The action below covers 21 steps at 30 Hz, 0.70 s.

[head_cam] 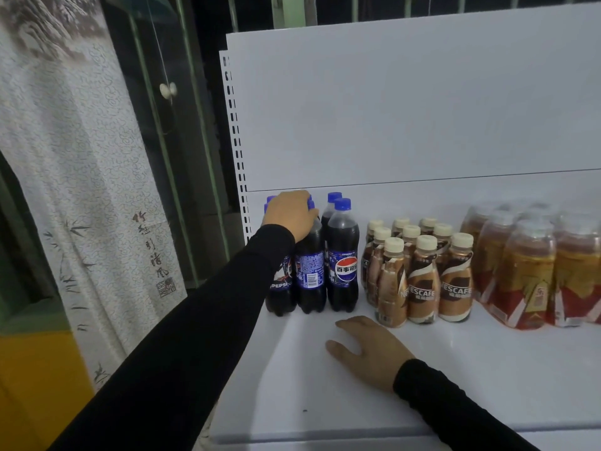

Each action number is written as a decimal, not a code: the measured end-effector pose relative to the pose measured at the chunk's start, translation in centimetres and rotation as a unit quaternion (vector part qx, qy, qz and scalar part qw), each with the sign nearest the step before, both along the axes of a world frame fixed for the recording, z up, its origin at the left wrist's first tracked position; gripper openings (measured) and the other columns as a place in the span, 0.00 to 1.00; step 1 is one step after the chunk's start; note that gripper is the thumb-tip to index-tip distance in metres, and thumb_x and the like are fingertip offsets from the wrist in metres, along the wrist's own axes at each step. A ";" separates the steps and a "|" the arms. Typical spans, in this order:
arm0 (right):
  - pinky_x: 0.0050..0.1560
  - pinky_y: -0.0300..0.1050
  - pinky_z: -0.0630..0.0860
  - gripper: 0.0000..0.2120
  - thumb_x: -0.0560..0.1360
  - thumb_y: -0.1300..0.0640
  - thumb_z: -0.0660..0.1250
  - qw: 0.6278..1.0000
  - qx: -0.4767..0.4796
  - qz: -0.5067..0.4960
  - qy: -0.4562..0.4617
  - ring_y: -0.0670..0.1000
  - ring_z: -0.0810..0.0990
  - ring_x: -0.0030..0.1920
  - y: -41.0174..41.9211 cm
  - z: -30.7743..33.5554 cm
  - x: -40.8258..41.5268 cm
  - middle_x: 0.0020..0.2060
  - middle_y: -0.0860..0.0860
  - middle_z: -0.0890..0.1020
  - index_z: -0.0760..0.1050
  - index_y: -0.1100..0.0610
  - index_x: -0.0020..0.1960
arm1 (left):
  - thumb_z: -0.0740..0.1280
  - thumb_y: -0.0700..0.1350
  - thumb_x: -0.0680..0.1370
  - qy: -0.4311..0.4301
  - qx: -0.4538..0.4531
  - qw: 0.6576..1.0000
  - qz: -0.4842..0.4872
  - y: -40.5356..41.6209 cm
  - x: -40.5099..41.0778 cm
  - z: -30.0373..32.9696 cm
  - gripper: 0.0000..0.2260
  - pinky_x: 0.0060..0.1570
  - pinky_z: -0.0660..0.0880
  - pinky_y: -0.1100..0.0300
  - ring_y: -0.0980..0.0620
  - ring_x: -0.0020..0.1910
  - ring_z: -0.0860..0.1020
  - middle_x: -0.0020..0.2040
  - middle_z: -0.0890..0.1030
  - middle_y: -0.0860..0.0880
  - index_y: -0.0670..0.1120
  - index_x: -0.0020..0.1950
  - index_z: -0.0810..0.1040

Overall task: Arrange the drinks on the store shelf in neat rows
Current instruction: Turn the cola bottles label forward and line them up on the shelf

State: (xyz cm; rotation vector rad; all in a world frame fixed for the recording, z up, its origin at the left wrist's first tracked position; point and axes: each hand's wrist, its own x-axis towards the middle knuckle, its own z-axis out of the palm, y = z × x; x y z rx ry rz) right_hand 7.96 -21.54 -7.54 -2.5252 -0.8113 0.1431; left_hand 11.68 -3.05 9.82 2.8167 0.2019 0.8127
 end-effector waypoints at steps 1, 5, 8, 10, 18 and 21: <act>0.70 0.39 0.61 0.31 0.78 0.34 0.56 1.000 0.012 -0.003 -0.006 0.46 0.66 0.72 -0.1 0.2 0.0 0.74 0.46 0.66 0.63 0.48 0.76 | 0.65 0.48 0.81 -0.006 -0.017 1.000 -0.008 0.1 -0.2 0.0 0.09 0.46 0.67 0.57 0.45 0.50 0.76 0.49 0.80 0.44 0.42 0.52 0.77; 0.63 0.36 0.67 0.29 0.78 0.38 0.60 0.994 0.100 -0.027 -0.029 0.45 0.72 0.63 0.4 1.0 0.2 0.69 0.48 0.72 0.65 0.50 0.75 | 0.67 0.48 0.79 -0.029 -0.042 0.998 -0.039 0.0 -2.0 0.0 0.12 0.51 0.71 0.56 0.45 0.52 0.76 0.54 0.81 0.44 0.41 0.58 0.79; 0.65 0.41 0.71 0.33 0.75 0.36 0.64 0.982 0.184 -0.038 -0.032 0.46 0.73 0.64 1.4 1.2 0.5 0.68 0.49 0.72 0.63 0.49 0.76 | 0.68 0.49 0.79 -0.061 -0.083 0.993 -0.053 0.3 -3.6 0.1 0.16 0.54 0.70 0.60 0.47 0.57 0.78 0.59 0.81 0.45 0.43 0.64 0.79; 0.66 0.45 0.71 0.36 0.73 0.35 0.67 0.972 0.232 -0.034 -0.015 0.46 0.72 0.65 2.1 1.3 0.6 0.68 0.47 0.71 0.60 0.47 0.76 | 0.69 0.50 0.79 -0.083 -0.105 0.989 -0.061 0.4 -4.6 0.6 0.17 0.54 0.69 0.64 0.49 0.58 0.78 0.60 0.82 0.47 0.44 0.65 0.79; 0.45 0.29 0.75 0.25 0.67 0.49 0.78 0.920 0.380 0.013 0.095 0.36 0.80 0.51 3.8 1.8 -0.7 0.52 0.37 0.81 0.69 0.36 0.58 | 0.73 0.52 0.77 -0.145 -0.211 0.961 -0.103 0.1 -7.5 2.4 0.19 0.53 0.74 0.64 0.55 0.53 0.79 0.56 0.82 0.51 0.45 0.64 0.80; 0.44 0.36 0.79 0.26 0.68 0.60 0.78 0.877 0.457 0.036 0.146 0.42 0.83 0.48 3.5 2.2 -1.1 0.50 0.43 0.83 0.72 0.44 0.59 | 0.75 0.52 0.75 -0.171 -0.303 0.930 -0.119 0.8 -7.7 2.0 0.18 0.54 0.78 0.59 0.52 0.53 0.81 0.53 0.83 0.50 0.44 0.61 0.82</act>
